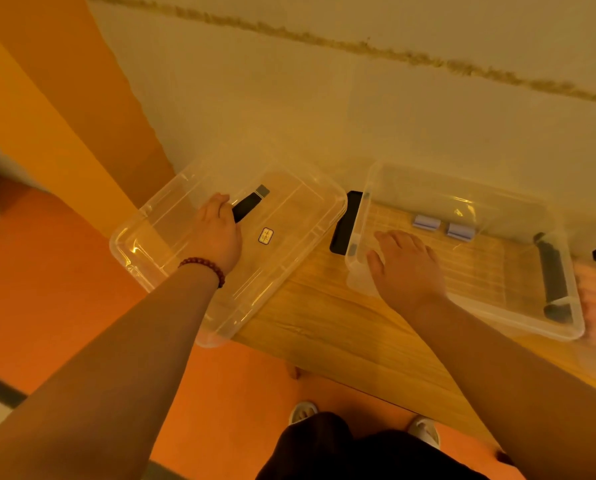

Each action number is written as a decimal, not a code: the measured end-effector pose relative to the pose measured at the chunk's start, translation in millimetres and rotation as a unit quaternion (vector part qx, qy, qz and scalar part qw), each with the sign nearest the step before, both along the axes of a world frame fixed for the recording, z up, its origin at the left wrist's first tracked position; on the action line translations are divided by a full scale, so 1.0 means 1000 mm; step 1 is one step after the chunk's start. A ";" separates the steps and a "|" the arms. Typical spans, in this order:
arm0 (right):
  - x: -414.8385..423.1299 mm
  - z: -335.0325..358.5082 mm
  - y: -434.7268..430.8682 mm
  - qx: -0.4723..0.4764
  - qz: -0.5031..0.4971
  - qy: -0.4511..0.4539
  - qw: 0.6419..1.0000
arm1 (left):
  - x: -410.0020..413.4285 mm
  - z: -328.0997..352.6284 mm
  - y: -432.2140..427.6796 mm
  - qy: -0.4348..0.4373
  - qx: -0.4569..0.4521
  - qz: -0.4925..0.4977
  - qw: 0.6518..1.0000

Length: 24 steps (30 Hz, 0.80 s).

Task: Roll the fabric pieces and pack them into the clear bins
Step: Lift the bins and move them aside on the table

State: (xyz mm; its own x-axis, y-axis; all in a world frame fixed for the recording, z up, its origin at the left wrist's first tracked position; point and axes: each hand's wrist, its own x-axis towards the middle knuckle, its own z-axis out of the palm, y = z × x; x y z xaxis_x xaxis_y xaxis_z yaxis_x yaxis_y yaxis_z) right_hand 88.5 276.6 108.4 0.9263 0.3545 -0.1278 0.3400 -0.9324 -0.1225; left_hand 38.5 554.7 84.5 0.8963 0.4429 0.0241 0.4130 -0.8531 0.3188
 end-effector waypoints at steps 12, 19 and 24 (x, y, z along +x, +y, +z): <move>-0.009 0.010 0.011 0.015 0.029 -0.017 0.999 | -0.018 0.016 -0.001 -0.018 0.018 -0.025 0.999; -0.013 0.015 -0.002 0.025 0.024 -0.023 0.999 | -0.018 0.026 -0.019 -0.034 0.015 -0.051 0.998; -0.014 0.022 -0.024 0.035 0.008 -0.033 0.999 | -0.006 0.039 -0.045 -0.041 0.022 -0.080 0.996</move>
State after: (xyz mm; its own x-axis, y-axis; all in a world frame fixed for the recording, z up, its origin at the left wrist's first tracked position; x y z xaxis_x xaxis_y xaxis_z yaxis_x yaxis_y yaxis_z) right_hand 75.0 252.7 130.7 0.9260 0.3752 -0.0420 0.3640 -0.9168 -0.1642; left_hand 32.9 509.3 123.9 0.9494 0.2916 0.1166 0.2446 -0.9195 0.3076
